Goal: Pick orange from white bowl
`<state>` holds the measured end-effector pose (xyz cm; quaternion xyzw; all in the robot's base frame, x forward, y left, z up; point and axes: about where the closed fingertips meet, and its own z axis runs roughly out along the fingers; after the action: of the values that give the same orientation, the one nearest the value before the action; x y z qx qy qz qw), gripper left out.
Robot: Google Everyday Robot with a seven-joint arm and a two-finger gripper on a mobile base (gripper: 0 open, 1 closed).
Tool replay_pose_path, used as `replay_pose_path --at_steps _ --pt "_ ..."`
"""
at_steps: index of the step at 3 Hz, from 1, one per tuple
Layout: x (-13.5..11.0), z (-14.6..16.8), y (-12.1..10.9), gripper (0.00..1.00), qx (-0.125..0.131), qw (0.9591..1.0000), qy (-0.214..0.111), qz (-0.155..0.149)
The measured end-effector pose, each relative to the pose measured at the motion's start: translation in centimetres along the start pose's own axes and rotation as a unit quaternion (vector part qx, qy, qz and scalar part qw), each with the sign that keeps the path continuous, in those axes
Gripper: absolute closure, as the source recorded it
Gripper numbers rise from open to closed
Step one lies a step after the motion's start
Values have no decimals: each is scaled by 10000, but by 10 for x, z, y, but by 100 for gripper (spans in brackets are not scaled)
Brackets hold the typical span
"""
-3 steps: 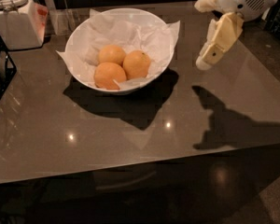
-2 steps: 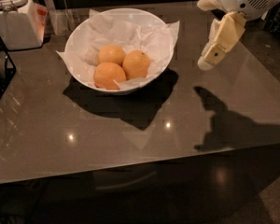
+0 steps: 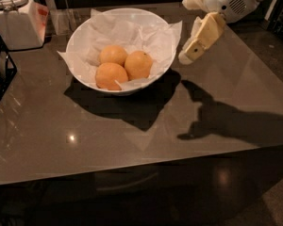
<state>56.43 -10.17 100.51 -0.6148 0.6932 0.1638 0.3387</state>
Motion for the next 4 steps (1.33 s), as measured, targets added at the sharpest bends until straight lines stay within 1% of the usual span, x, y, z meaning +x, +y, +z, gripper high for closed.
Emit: replay_pose_path --at_steps 1,2,3,4 --pt "-25 34 -18 0 -263 9989 -341 -183" --pt "-28 36 -20 0 -269 9988 -363 -198" --pt "-27 37 -19 0 -205 9989 -387 -174" --pt "-34 68 -16 0 -505 9972 -486 -258"
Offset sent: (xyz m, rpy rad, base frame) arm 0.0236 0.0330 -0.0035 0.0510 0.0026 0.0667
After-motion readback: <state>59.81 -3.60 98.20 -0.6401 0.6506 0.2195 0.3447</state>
